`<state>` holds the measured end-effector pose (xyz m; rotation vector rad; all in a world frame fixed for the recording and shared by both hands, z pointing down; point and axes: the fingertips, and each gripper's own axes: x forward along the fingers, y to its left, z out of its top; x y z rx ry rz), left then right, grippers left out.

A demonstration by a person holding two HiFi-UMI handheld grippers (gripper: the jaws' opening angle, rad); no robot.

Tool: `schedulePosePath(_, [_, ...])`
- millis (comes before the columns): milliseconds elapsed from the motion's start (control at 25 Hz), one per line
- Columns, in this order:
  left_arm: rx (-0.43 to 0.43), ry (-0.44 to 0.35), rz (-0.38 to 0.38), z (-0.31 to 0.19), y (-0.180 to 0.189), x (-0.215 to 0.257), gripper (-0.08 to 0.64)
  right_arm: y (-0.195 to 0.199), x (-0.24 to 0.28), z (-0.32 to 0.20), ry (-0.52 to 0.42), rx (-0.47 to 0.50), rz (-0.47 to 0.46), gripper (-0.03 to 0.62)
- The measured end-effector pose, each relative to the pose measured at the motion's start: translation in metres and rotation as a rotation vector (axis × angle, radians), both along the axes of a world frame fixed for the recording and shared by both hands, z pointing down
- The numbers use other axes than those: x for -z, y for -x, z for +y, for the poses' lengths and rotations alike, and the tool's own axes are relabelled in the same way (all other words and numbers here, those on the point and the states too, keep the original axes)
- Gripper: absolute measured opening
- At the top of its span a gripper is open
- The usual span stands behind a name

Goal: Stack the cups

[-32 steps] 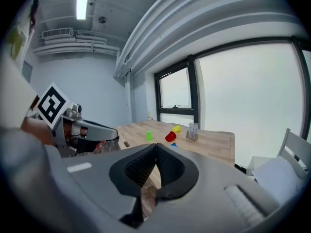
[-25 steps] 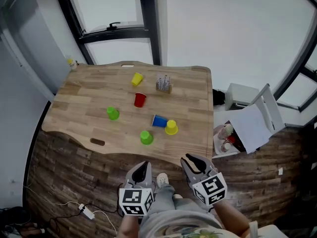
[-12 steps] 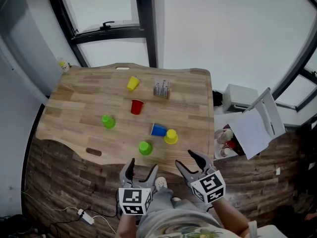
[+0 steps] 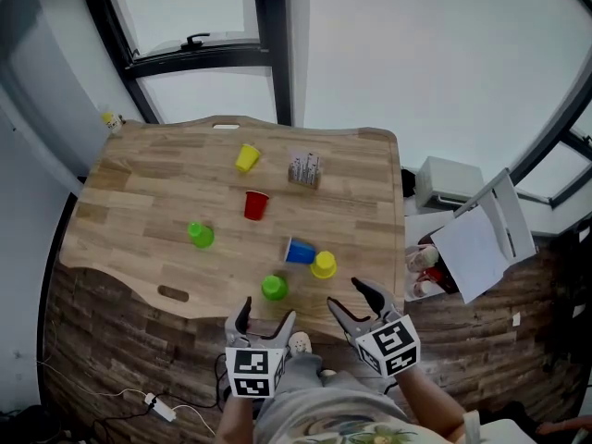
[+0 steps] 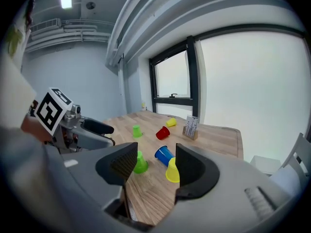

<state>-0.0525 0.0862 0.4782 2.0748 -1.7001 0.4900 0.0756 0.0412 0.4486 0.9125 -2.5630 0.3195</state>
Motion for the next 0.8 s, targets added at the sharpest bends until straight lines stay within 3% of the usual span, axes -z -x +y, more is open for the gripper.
schedulePosePath(800, [-0.114,0.248,-0.044,-0.036,0.026,-0.112,0.374,0.021,-0.037,-0.038,0.055,-0.037,0.089,0.252])
